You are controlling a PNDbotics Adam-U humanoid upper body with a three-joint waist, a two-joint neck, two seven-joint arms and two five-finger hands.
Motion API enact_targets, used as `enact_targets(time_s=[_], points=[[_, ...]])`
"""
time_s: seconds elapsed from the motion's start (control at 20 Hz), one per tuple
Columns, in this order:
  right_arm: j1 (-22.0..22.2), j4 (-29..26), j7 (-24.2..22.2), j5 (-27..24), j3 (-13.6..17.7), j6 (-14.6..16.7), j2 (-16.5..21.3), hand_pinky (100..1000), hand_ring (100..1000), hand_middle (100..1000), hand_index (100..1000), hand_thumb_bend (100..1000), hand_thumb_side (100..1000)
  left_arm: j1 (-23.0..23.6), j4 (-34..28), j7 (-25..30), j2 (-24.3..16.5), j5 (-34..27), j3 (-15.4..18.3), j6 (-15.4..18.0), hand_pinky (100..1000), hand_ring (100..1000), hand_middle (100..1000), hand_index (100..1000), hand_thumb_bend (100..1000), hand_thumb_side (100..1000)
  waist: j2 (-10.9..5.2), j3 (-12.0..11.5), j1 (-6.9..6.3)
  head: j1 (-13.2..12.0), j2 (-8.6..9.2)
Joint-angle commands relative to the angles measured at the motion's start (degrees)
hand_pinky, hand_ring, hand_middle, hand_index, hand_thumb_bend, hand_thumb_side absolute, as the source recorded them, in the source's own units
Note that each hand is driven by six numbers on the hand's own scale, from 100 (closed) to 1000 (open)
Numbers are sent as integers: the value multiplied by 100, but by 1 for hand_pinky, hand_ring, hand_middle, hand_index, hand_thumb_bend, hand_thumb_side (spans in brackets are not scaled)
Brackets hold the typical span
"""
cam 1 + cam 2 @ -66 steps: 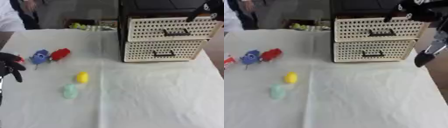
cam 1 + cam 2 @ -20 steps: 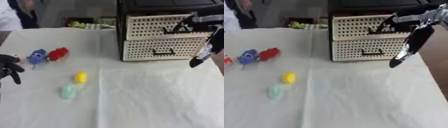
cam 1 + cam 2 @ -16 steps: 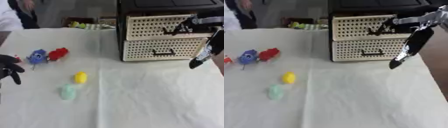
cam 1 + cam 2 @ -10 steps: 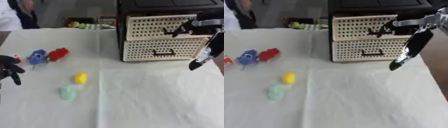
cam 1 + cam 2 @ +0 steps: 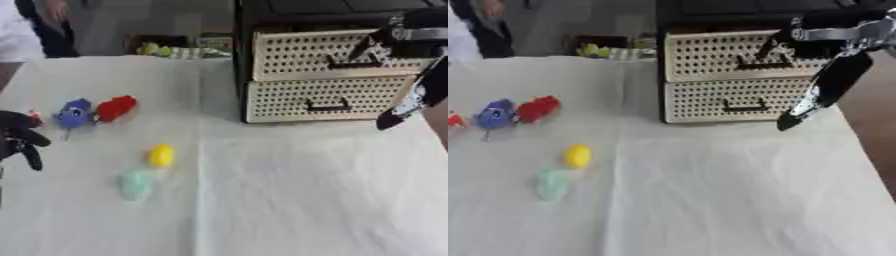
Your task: Pick up objects from table and place into drawer.
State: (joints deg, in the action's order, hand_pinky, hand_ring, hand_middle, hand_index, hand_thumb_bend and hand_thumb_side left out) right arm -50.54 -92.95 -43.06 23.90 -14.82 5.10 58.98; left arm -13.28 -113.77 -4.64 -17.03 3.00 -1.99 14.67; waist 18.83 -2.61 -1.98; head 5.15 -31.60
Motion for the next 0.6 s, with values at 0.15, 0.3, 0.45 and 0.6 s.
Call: enact_targets(time_s=[0.15, 0.3, 0.45, 0.6], points=[[-44, -180, 129, 11, 226, -81, 317, 100, 100, 100, 879, 804, 520, -76, -82, 9, -40, 1, 0, 15, 277, 503, 573, 657, 100, 716, -82, -4, 11, 4, 42], [-6, -154, 140, 145, 205, -80, 328, 100, 100, 100, 886, 795, 525, -86, -82, 8, -33, -5, -2, 17, 277, 503, 573, 657, 100, 717, -79, -19, 7, 16, 54], [41, -127, 169, 350, 163, -37, 329, 100, 100, 100, 892, 784, 532, -87, -82, 12, -21, -7, -3, 12, 276, 503, 573, 657, 100, 718, -74, -31, 4, 24, 61], [59, -69, 229, 526, 115, -10, 295, 100, 100, 100, 890, 782, 534, -93, -82, 20, -14, -8, -7, 8, 277, 503, 573, 657, 100, 719, -69, -38, 1, 33, 71]])
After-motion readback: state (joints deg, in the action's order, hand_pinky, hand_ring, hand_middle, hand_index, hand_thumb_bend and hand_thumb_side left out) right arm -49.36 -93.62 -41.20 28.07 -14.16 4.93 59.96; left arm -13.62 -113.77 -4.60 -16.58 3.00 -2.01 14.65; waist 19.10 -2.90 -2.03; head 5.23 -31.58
